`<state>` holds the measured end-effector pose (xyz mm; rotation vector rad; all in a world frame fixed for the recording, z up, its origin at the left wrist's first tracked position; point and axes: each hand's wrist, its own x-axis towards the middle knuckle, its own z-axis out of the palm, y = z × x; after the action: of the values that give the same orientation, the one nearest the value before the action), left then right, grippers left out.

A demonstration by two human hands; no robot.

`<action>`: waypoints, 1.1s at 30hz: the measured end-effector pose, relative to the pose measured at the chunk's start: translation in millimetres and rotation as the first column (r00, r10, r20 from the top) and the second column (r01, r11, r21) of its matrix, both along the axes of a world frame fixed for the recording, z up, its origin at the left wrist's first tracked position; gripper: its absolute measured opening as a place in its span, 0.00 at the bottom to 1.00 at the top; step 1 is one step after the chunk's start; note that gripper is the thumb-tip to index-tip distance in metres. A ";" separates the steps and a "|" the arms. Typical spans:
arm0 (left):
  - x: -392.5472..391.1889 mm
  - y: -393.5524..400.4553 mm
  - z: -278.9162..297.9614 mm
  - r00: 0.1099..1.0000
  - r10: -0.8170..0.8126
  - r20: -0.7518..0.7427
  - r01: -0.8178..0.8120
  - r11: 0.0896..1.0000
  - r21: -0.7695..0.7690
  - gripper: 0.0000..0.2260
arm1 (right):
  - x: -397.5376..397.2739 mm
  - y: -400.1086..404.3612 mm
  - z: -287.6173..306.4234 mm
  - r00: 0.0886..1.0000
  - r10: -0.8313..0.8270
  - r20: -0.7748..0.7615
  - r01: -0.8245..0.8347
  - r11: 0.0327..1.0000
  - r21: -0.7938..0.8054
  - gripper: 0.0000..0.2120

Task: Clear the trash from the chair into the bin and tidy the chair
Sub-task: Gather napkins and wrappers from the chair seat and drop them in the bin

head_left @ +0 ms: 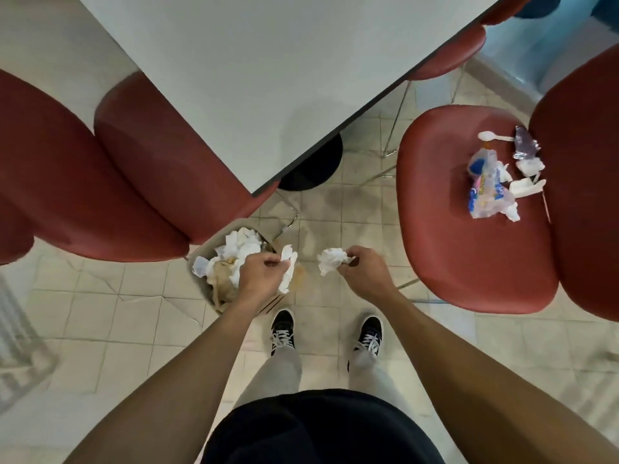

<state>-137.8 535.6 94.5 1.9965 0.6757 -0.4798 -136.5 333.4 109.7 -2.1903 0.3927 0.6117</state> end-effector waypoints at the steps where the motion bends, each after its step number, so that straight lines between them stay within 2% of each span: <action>1: 1.9 18.3 -2.3 1.000 0.009 0.001 -0.009 1.000 0.023 0.07 | 0.7 18.7 -4.2 1.000 0.017 -0.014 -0.017 1.000 0.005 0.07; 4: 8.0 69.3 -11.2 0.999 0.042 -0.009 -0.041 0.993 0.108 0.11 | 0.7 71.7 -16.5 0.996 0.067 -0.050 -0.066 0.997 0.034 0.07; 8: 15.9 118.3 -24.4 0.998 0.044 0.050 -0.052 0.983 0.174 0.07 | 0.7 124.2 -35.0 0.990 0.101 -0.095 -0.098 0.995 0.035 0.09; 14: 33.8 157.4 -63.9 0.990 0.030 0.139 -0.061 0.971 0.229 0.06 | 3.9 172.5 -68.1 0.995 0.024 -0.094 -0.028 0.999 -0.039 0.16; 17: 37.5 160.9 -89.5 0.993 -0.098 0.065 0.078 0.964 0.256 0.07 | 5.6 180.8 -78.0 0.987 0.074 -0.140 -0.078 0.997 -0.023 0.26; 20: 38.1 157.9 -101.2 0.973 -0.231 -0.007 0.224 0.936 0.271 0.08 | 9.7 183.1 -82.3 0.977 0.151 -0.151 -0.163 0.984 -0.073 0.34; 28: 34.1 144.1 -75.8 0.986 -0.158 0.059 0.136 0.951 0.279 0.06 | 20.8 167.8 -66.8 0.973 0.156 -0.171 -0.166 0.985 -0.051 0.42; 33: 38.2 113.6 -45.2 0.979 -0.203 0.033 0.184 0.934 0.306 0.08 | 22.5 144.3 -49.2 0.972 0.155 -0.177 -0.165 0.985 -0.046 0.46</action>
<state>-99.5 649.1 49.4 2.3729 0.5387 -0.4468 -114.1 477.7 60.5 -2.2484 0.3301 0.8939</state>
